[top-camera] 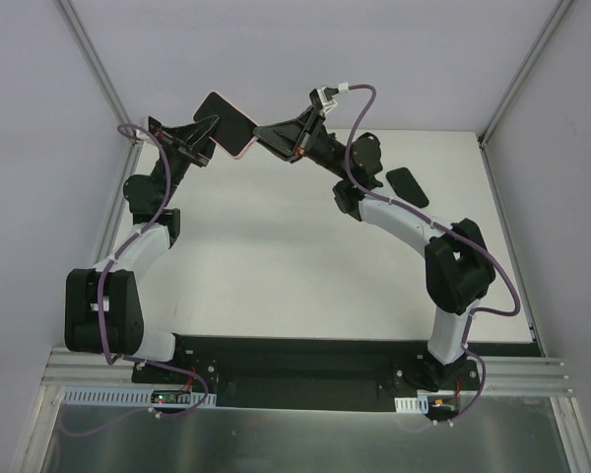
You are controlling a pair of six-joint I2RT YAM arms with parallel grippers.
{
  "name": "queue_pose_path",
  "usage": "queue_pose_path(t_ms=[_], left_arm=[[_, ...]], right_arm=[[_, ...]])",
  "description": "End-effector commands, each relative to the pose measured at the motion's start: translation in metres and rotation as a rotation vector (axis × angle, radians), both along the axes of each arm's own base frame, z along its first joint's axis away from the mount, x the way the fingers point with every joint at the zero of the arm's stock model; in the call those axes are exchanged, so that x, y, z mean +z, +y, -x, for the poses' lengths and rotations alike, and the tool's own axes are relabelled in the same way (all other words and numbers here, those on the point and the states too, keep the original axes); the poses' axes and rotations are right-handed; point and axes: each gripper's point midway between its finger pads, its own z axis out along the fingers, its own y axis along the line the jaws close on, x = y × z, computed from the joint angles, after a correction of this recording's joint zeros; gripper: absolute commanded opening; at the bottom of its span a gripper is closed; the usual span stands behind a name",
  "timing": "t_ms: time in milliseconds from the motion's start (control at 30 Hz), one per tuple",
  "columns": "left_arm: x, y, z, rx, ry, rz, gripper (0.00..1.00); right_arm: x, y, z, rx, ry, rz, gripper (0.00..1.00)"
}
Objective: Take the phone out of the phone case
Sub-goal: Remove the phone case from the phone.
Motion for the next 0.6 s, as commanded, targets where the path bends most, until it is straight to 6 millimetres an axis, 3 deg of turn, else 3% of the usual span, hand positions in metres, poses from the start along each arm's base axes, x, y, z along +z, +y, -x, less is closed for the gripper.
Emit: queue_pose_path(t_ms=[0,100,233,467,567], left_arm=[[0.0510,0.0062,0.0616,-0.106,-0.239,0.139,0.00],[0.0476,0.0041,0.0615,-0.104,-0.233,0.120,0.00],[0.0436,0.0020,0.0623,-0.105,-0.225,0.102,0.00],[0.0435,-0.0001,0.0641,-0.105,-0.226,0.083,0.00],[0.0442,-0.0003,0.0657,-0.105,-0.230,0.081,0.00]], right_arm=[[0.0906,-0.0459,0.0719,0.015,-0.339,-0.316,0.24],[0.0906,-0.0453,0.0709,0.013,-0.335,-0.319,0.33],[0.0890,-0.0457,0.0685,0.003,-0.326,-0.318,0.34],[0.0853,-0.0438,0.0661,-0.011,-0.316,-0.295,0.33],[0.0833,-0.0436,0.0648,-0.021,-0.315,-0.285,0.26]])
